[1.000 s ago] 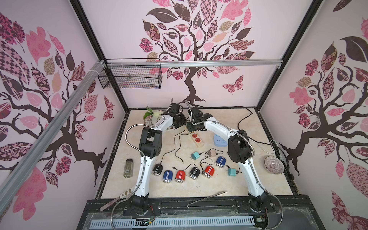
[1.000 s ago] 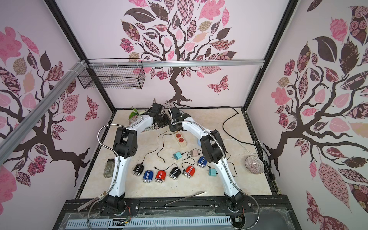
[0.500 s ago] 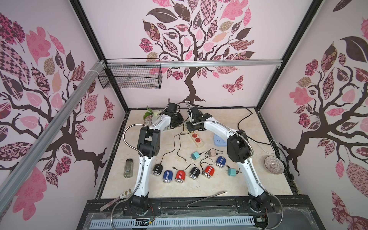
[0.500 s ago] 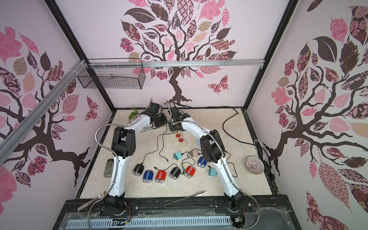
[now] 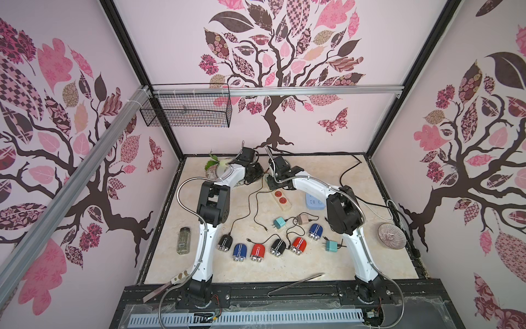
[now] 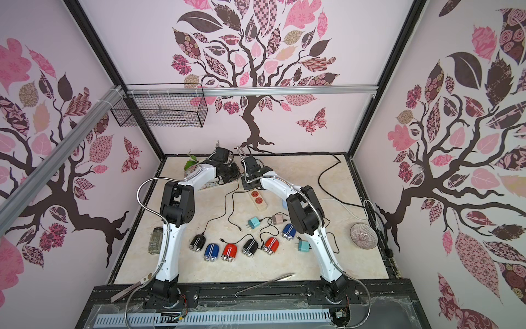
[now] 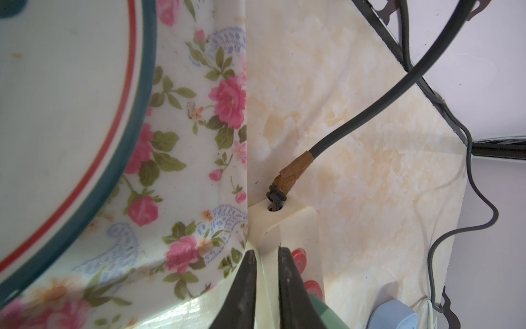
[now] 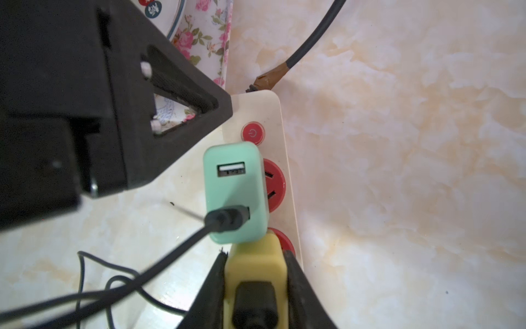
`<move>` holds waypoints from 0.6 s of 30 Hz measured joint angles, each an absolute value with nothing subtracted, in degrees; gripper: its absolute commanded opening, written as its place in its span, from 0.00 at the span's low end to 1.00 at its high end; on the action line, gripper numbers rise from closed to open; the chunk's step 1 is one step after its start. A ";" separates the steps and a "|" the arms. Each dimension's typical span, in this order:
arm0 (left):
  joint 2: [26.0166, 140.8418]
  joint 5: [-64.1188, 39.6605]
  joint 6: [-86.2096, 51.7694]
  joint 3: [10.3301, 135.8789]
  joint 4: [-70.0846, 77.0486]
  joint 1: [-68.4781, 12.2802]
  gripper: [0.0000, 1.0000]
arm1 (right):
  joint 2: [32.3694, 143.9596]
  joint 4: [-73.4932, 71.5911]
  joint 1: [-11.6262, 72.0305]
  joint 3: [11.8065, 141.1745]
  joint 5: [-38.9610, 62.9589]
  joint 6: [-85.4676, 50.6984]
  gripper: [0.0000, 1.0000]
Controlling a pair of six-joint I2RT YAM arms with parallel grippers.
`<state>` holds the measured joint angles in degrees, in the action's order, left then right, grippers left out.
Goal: Unplug the electric shaver
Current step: Remove the plug from the socket.
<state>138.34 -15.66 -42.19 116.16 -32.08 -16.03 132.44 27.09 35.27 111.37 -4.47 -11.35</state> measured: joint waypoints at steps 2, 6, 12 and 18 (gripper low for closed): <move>138.34 -15.66 -42.19 116.16 -32.16 -16.23 0.18 | 131.66 25.82 35.31 109.80 -4.89 -11.33 0.24; 138.37 -15.64 -42.17 116.16 -32.27 -16.88 0.18 | 130.04 25.15 35.33 107.31 -5.72 -11.31 0.25; 138.37 -15.49 -42.11 116.16 -32.47 -18.31 0.18 | 128.49 25.47 35.51 105.25 -6.59 -11.29 0.25; 138.37 -14.83 -42.04 116.14 -33.10 -19.31 0.18 | 128.14 25.52 35.51 104.71 -6.90 -11.14 0.25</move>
<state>138.37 -14.83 -42.04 116.14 -33.10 -19.31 128.14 25.52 35.51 104.71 -6.90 -11.14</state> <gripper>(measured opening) 0.177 0.307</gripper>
